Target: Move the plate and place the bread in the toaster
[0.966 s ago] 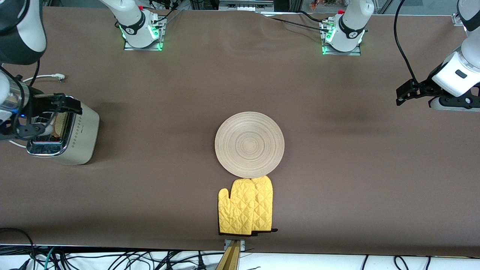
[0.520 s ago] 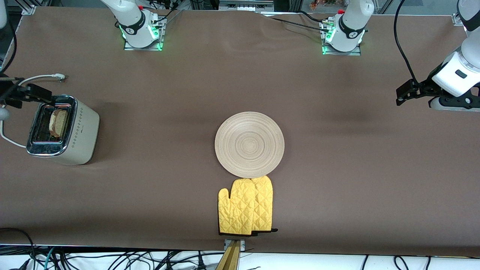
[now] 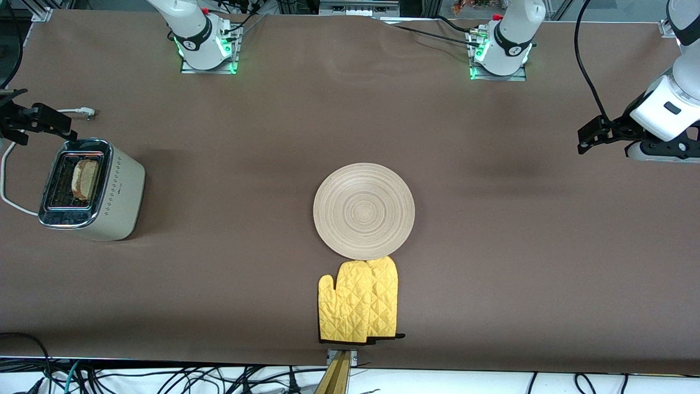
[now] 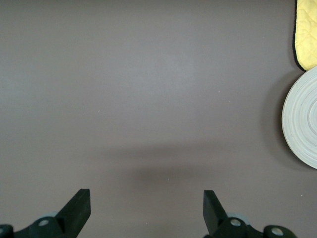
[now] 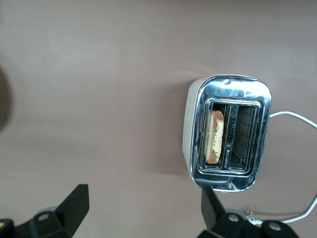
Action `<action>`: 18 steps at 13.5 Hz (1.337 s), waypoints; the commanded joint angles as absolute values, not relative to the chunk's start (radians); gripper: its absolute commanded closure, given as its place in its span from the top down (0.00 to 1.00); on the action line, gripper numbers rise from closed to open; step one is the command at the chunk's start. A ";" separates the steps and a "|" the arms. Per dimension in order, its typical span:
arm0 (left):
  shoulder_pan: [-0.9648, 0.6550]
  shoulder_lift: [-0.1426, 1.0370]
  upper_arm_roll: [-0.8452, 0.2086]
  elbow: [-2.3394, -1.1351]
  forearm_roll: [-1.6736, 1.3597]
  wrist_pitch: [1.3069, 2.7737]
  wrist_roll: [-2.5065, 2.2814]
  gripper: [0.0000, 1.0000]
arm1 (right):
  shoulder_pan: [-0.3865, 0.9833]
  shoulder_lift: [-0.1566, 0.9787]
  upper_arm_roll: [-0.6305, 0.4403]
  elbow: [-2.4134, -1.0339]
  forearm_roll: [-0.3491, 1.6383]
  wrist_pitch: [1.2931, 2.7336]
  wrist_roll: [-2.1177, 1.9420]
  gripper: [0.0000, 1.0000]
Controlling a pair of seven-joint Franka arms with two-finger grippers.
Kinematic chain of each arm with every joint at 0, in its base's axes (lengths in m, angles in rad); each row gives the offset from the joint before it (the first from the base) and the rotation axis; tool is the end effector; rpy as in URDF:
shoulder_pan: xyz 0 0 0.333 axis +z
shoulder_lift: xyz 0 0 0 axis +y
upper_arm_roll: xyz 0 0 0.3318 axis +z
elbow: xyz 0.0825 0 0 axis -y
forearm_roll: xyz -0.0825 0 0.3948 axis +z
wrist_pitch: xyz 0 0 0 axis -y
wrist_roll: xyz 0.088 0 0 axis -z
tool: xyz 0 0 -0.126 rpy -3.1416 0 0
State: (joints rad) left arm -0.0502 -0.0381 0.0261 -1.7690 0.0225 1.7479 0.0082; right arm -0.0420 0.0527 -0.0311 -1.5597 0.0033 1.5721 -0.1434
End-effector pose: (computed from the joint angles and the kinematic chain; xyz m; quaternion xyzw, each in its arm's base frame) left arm 0.5627 -0.0109 0.5617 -0.9997 0.0180 -0.0086 0.0105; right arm 0.5791 -0.0415 0.5966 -0.9992 -0.0351 0.0199 0.0030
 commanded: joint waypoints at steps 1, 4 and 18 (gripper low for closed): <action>-0.046 -0.035 0.021 -1.752 0.037 1.733 0.011 1.00 | -0.072 0.024 -0.003 -1.615 0.021 1.586 -0.135 1.00; -0.046 -0.035 0.021 -1.752 0.037 1.733 0.011 1.00 | -0.072 0.043 -0.011 -1.606 0.021 1.580 -0.141 1.00; -0.046 -0.035 0.021 -1.752 0.037 1.733 0.011 1.00 | -0.066 0.075 -0.006 -1.577 0.015 1.580 -0.143 1.00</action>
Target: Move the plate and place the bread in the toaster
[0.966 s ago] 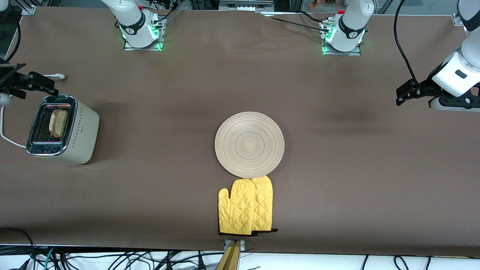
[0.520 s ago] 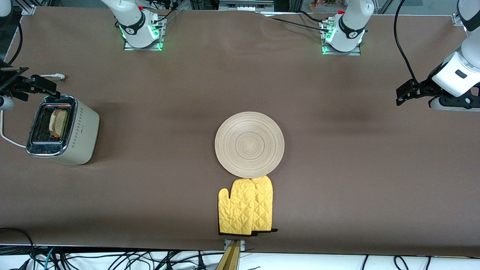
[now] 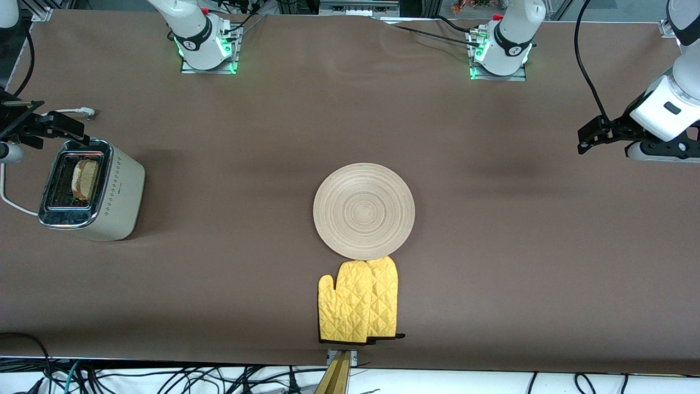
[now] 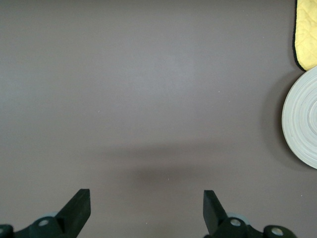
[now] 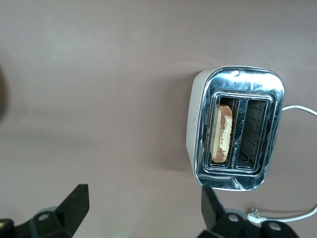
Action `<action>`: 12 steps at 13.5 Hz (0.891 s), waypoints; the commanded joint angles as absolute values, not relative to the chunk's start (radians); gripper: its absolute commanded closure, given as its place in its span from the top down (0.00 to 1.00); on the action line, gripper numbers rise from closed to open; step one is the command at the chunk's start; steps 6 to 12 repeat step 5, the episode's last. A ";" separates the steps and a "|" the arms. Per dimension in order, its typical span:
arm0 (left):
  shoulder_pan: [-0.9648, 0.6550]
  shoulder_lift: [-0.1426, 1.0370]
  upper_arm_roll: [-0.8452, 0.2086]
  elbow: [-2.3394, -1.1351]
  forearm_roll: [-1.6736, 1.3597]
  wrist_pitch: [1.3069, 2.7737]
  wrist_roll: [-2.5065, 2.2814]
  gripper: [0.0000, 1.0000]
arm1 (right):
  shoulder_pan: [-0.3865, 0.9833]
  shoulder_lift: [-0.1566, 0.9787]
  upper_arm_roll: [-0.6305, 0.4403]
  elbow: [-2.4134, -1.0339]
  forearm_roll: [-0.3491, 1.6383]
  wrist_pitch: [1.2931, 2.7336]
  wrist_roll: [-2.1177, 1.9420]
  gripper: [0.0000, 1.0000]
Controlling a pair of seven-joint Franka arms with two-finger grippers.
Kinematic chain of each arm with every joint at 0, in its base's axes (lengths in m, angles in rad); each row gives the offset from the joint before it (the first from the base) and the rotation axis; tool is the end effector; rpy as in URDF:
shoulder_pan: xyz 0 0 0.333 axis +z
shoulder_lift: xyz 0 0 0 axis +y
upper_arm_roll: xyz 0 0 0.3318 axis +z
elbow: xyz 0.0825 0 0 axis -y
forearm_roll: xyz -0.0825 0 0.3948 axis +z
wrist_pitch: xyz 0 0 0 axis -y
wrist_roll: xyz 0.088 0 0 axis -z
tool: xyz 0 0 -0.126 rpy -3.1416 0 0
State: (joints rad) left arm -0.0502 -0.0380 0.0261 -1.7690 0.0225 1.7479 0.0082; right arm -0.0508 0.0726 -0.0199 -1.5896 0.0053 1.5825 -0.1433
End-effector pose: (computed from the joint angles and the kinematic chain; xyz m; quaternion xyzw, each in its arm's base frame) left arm 0.5628 -0.0109 0.5617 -0.9997 0.0180 -0.0085 0.0105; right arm 0.5833 -0.0403 0.5715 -0.9986 -0.0361 0.0394 0.0062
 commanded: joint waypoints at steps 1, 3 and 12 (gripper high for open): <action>-0.046 -0.035 0.021 -1.752 0.037 1.733 0.011 1.00 | -0.066 0.075 -0.006 -1.577 0.015 1.580 -0.143 1.00; -0.046 -0.035 0.021 -1.752 0.037 1.733 0.011 1.00 | -0.066 0.077 -0.006 -1.577 0.015 1.580 -0.146 1.00; -0.046 -0.035 0.021 -1.752 0.037 1.733 0.011 1.00 | -0.066 0.075 -0.006 -1.577 0.015 1.580 -0.147 1.00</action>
